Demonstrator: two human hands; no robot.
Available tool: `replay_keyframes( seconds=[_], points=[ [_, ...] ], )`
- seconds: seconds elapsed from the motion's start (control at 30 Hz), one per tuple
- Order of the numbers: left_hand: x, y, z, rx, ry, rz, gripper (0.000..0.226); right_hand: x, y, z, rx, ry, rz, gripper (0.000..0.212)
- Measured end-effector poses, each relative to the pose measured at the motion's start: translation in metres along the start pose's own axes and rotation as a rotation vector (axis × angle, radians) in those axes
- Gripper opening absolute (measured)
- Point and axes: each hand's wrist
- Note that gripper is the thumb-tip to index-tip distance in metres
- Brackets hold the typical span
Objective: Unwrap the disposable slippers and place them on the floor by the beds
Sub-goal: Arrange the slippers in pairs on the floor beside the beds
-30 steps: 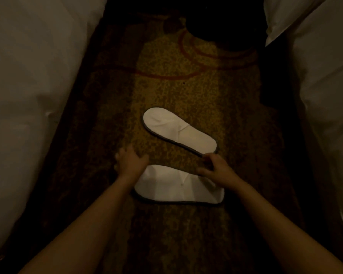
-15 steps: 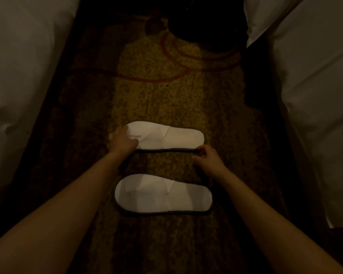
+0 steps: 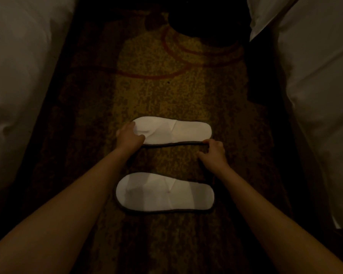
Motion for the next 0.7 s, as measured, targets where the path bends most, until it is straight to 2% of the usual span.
replay_keyframes(
  seconds=[0.1, 0.17, 0.23, 0.3, 0.37, 0.47, 0.57, 0.7],
  points=[
    [0.017, -0.001, -0.005, 0.021, 0.021, 0.052, 0.057, 0.007, -0.005, 0.003, 0.07, -0.034, -0.017, 0.047],
    [0.034, 0.002, -0.01, 0.022, 0.048, 0.104, 0.05, 0.02, -0.008, 0.004, 0.274, -0.138, -0.082, 0.051],
    [0.047, 0.006, -0.017, -0.009, 0.028, 0.112, 0.05, 0.04, -0.003, 0.006, 0.494, -0.27, -0.238, 0.061],
    [0.054, 0.01, -0.023, -0.018, -0.064, 0.09, 0.055, 0.062, 0.011, 0.009, 0.647, -0.372, -0.411, 0.078],
    [0.061, 0.013, -0.027, -0.033, -0.153, 0.056, 0.059, 0.076, 0.025, 0.013, 0.75, -0.436, -0.494, 0.091],
    [0.072, 0.019, -0.029, -0.102, -0.178, -0.001, 0.06, 0.077, 0.033, 0.017, 0.841, -0.506, -0.453, 0.089],
    [0.077, 0.021, -0.028, -0.109, -0.199, -0.044, 0.06, 0.073, 0.032, 0.019, 0.796, -0.525, -0.429, 0.079],
    [0.079, 0.02, -0.028, -0.142, -0.205, -0.052, 0.059, 0.072, 0.031, 0.024, 0.795, -0.531, -0.447, 0.078]
  ],
)
Point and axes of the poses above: each hand's wrist, its own x-axis away from the middle knuckle, its own y-axis out of the palm, z = x × y, and after that the axes turned 11 degrees about -x, right-handed
